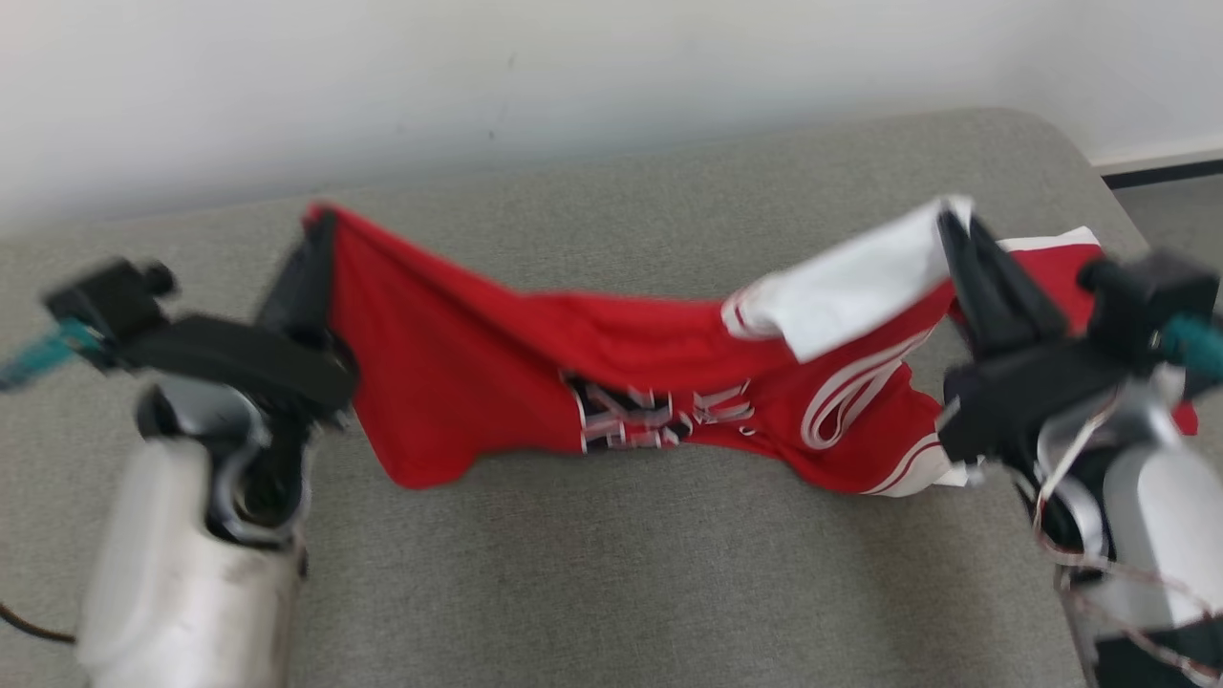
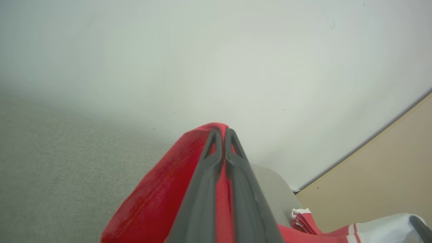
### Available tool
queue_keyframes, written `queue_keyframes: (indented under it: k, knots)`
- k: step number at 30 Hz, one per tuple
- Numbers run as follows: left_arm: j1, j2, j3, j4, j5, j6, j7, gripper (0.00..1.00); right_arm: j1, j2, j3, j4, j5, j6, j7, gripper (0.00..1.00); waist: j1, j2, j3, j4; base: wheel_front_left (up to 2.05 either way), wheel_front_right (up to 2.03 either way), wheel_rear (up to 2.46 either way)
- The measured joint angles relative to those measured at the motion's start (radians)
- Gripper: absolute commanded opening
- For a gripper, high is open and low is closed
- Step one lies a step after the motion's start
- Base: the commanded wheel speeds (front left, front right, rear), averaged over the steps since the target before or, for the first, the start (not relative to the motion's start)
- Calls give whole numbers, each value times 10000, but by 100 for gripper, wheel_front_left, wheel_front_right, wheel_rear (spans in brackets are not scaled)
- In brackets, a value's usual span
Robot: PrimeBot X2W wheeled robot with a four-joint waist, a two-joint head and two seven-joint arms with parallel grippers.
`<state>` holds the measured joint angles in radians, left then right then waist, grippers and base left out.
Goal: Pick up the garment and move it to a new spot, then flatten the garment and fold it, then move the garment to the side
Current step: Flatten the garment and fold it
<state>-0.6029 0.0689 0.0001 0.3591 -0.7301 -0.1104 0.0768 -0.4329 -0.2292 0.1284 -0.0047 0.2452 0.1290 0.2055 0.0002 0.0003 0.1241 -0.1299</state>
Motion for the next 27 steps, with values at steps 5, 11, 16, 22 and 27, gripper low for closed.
queue_keyframes:
  k: [5,11,16,22,27]
  knots:
    - [-1018,247,364,-729,-568,362,849,0,-1839,-230,299,150,675,0,265,0,-1,-1,248,-211,0,0,0]
    - [-2941,775,619,-1156,-642,846,1467,0,-4693,15,244,1862,1941,0,383,0,0,-1,1067,-423,0,0,0]
    - [-5409,920,516,-1064,-416,911,1137,0,-7445,1051,-1505,4125,2807,4,-81,0,1,-1,2137,-507,0,0,0]
    - [-7662,1455,378,-244,554,656,-211,0,-10484,1664,-2732,5935,2792,4,-2278,0,4,1,3617,-503,0,0,0]
    - [-9112,1718,439,276,903,305,-1756,0,-12366,1743,-3078,6520,2859,4,-4163,0,2,1,4606,-506,0,0,0]
